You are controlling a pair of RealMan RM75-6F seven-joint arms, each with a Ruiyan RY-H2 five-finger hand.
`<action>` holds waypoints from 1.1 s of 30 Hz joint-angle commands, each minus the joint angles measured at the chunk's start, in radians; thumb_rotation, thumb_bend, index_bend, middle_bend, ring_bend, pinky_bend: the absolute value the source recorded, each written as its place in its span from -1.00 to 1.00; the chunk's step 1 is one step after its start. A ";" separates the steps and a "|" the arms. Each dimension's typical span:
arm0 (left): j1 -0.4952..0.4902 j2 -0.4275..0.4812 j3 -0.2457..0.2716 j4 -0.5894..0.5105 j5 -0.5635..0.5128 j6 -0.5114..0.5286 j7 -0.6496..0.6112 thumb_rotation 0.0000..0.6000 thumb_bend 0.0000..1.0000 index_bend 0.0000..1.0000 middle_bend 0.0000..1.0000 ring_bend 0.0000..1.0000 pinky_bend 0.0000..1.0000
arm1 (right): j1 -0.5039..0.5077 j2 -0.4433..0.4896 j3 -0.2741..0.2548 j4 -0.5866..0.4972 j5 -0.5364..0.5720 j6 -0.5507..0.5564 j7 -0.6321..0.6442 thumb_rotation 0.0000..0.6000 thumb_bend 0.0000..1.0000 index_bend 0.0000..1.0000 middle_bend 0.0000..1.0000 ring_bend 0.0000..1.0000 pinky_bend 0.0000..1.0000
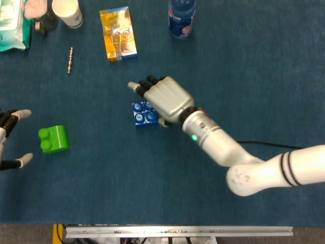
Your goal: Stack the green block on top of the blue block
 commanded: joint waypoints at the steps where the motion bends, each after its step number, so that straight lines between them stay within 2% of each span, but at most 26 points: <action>1: -0.008 -0.001 0.000 -0.010 -0.005 -0.014 0.012 1.00 -0.92 -0.59 -0.45 -0.44 -0.67 | -0.058 0.123 -0.023 -0.099 -0.075 0.053 0.039 1.00 -0.67 -0.90 -0.64 -0.73 -0.34; 9: -0.040 -0.027 0.002 -0.027 -0.057 -0.099 0.089 1.00 -0.92 -0.75 -0.55 -0.48 -0.67 | -0.152 0.333 -0.052 -0.232 -0.209 0.119 0.106 1.00 -0.67 -0.90 -0.64 -0.73 -0.34; 14: -0.059 -0.063 -0.003 -0.018 -0.112 -0.151 0.150 1.00 -0.92 -0.79 -0.58 -0.48 -0.67 | -0.199 0.416 -0.059 -0.276 -0.280 0.134 0.160 1.00 -0.67 -0.90 -0.64 -0.73 -0.34; 20: -0.072 -0.118 -0.008 0.013 -0.171 -0.185 0.214 1.00 -0.92 -0.79 -0.59 -0.49 -0.67 | -0.242 0.472 -0.063 -0.298 -0.337 0.131 0.219 1.00 -0.67 -0.90 -0.63 -0.73 -0.34; 28: -0.082 -0.172 -0.021 0.044 -0.243 -0.207 0.262 0.99 -0.92 -0.79 -0.61 -0.49 -0.67 | -0.275 0.495 -0.071 -0.295 -0.384 0.114 0.257 1.00 -0.67 -0.90 -0.62 -0.73 -0.34; 33: -0.095 -0.195 -0.031 0.054 -0.282 -0.221 0.301 0.75 -0.92 -0.80 -0.73 -0.62 -0.67 | -0.289 0.502 -0.070 -0.299 -0.405 0.105 0.268 1.00 -0.67 -0.90 -0.61 -0.73 -0.34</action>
